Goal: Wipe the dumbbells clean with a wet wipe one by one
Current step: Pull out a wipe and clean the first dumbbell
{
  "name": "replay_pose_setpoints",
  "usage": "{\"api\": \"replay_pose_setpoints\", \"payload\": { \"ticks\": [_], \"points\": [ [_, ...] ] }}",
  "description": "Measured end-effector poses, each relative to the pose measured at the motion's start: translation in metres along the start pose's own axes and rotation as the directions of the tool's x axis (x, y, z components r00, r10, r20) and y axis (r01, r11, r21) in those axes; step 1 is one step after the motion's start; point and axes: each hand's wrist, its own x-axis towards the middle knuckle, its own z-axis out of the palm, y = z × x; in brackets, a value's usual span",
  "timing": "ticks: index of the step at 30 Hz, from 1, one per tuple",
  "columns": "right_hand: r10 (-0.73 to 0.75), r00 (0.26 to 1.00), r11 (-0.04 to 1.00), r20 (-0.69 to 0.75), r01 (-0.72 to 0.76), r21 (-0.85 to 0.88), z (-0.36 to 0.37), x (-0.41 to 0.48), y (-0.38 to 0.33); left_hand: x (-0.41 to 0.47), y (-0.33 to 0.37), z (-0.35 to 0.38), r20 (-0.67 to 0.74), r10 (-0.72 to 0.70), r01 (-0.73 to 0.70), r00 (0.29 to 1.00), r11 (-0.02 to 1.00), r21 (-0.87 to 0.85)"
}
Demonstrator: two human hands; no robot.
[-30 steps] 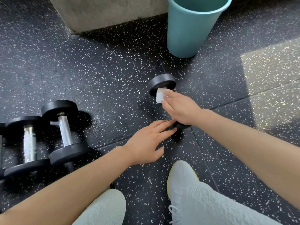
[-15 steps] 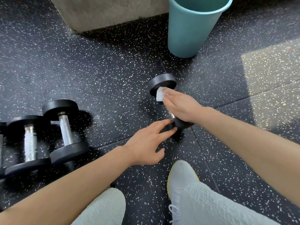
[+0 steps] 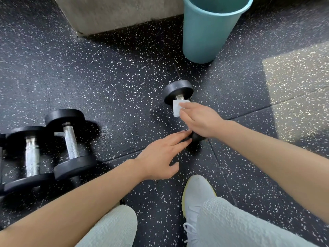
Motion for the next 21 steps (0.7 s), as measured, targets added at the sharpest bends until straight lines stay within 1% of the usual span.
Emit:
{"api": "replay_pose_setpoints", "payload": {
  "ticks": [3,8,13,16,19,21],
  "points": [
    [0.008,1.0,1.0,-0.009,-0.008,-0.007,0.003,-0.011,0.003,0.003,0.002,-0.003,0.018,0.005,-0.005,1.0,1.0,0.004],
    [-0.032,0.999,0.999,0.002,0.032,-0.033,0.012,-0.05,0.017,0.007,0.002,-0.002,0.03,0.017,-0.017,0.999,1.0,0.022],
    [0.015,1.0,0.999,0.002,-0.015,0.03,0.005,-0.025,0.012,0.008,0.005,-0.004,0.043,0.022,-0.024,0.999,0.999,0.038],
    [0.042,0.999,0.997,0.004,-0.042,0.061,0.003,-0.013,0.011,0.007,0.006,-0.004,0.056,-0.004,0.001,0.998,0.999,0.042],
    [0.04,0.999,0.997,-0.007,-0.039,0.064,0.004,-0.025,0.014,0.006,0.004,-0.004,0.067,-0.022,0.019,0.998,0.999,0.045],
    [0.022,1.0,0.999,-0.004,-0.022,0.032,0.005,-0.036,0.016,0.007,0.002,-0.007,0.064,-0.012,0.009,0.998,0.999,0.043]
  ]
}}
